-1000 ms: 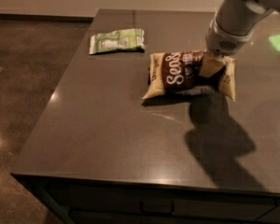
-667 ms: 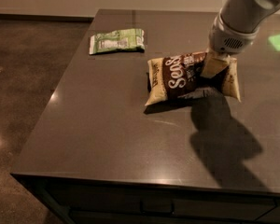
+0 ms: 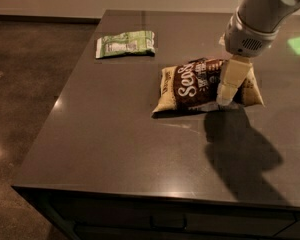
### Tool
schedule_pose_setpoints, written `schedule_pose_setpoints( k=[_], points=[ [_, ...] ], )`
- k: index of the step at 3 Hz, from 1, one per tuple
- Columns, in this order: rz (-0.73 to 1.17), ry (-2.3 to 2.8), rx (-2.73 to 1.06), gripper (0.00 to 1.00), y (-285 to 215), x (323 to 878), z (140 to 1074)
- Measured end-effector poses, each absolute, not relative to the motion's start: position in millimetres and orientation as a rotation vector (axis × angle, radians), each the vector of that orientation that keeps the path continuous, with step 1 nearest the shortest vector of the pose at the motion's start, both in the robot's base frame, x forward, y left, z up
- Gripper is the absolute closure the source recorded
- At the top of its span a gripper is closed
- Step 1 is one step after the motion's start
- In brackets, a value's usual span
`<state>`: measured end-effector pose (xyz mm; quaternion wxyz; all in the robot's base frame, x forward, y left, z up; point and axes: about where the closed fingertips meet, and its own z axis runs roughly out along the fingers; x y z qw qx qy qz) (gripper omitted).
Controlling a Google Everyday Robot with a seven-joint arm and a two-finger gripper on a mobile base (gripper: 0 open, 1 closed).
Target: Move brown chip bag near rxbar chocolate
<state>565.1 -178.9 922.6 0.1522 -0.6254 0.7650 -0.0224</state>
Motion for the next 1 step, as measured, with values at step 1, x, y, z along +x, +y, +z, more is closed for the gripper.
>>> schedule_pose_setpoints(
  k=[1],
  points=[
    [-0.064, 2.195, -1.795, 0.0, -178.9, 565.1, 922.6]
  ],
)
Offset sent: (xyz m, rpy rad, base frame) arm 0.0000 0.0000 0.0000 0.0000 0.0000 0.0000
